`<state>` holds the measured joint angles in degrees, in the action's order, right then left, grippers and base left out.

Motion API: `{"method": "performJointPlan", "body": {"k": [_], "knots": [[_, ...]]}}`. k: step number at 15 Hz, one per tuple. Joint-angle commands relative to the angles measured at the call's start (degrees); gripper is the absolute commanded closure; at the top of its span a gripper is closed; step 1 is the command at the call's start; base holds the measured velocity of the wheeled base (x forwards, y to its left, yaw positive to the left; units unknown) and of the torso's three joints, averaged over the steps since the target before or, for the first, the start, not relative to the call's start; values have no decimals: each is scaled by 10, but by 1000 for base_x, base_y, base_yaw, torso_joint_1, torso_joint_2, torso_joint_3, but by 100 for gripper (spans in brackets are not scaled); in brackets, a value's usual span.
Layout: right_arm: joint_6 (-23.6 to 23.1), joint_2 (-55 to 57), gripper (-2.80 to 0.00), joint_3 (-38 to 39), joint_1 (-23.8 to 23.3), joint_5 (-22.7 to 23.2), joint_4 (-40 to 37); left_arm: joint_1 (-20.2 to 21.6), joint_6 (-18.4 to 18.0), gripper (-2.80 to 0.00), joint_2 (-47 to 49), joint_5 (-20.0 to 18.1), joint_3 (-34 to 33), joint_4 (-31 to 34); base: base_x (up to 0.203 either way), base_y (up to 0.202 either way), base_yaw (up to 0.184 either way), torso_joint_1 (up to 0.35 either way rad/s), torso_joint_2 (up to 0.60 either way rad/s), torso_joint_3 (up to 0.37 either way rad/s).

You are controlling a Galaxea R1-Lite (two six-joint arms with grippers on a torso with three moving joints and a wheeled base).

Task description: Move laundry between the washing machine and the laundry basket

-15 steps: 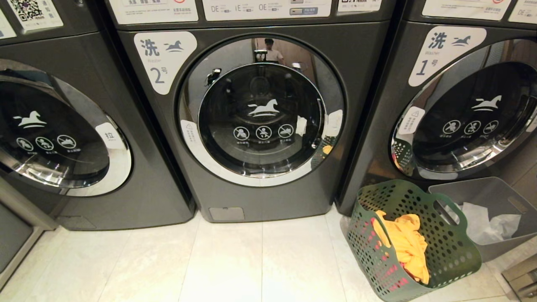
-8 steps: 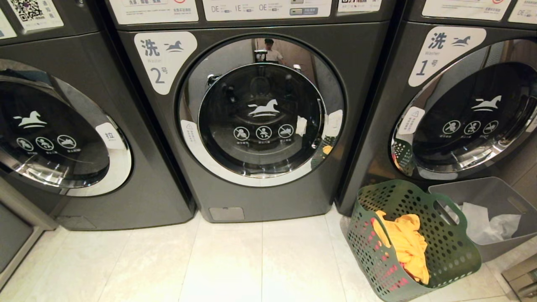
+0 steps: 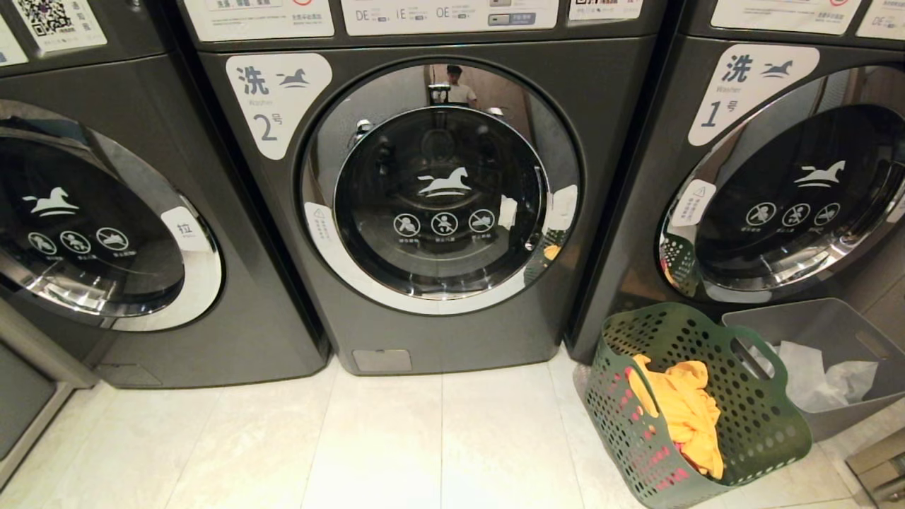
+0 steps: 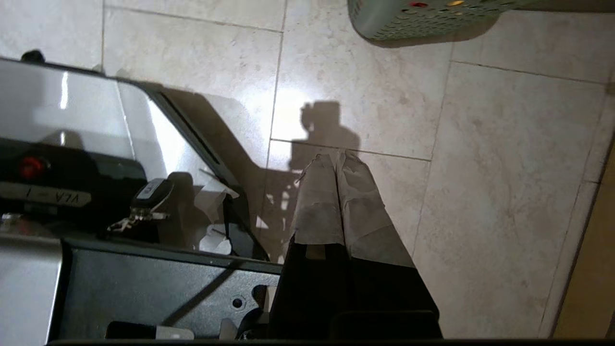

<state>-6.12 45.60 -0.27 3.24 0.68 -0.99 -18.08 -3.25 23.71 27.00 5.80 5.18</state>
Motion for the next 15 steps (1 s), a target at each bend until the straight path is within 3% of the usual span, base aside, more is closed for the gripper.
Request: {"method": "performJointPlan", "body": {"k": [1,3,5,6,10,11,12,15], "knots": [[-2,-52,0,0,-54,0,0,51,-32,0,-38,14,1,2,0,0,0,0,0,0],[-2,-133,0,0,-65,0,0,79,-70,0,-74,17,-2,-3,0,0,0,0,0,0],[-2,-231,0,0,-68,3,0,80,-66,0,-74,11,-6,-8,0,0,0,0,0,0],[-3,-286,0,0,-61,7,0,80,-65,0,-74,-12,-7,-11,0,0,0,0,0,0],[-7,-444,0,-1,-31,17,-3,80,-66,0,-74,-216,-34,-43,0,0,0,0,0,0],[-4,-456,0,0,-28,16,-1,80,-70,0,-74,-245,-37,-42,0,0,0,0,0,0],[-2,-456,0,2,-28,16,5,81,-74,0,-74,-243,-39,-44,0,0,0,0,0,0],[-3,-456,0,2,-28,14,7,104,-70,0,-74,-180,-38,-48,0,0,0,0,0,0]]}}
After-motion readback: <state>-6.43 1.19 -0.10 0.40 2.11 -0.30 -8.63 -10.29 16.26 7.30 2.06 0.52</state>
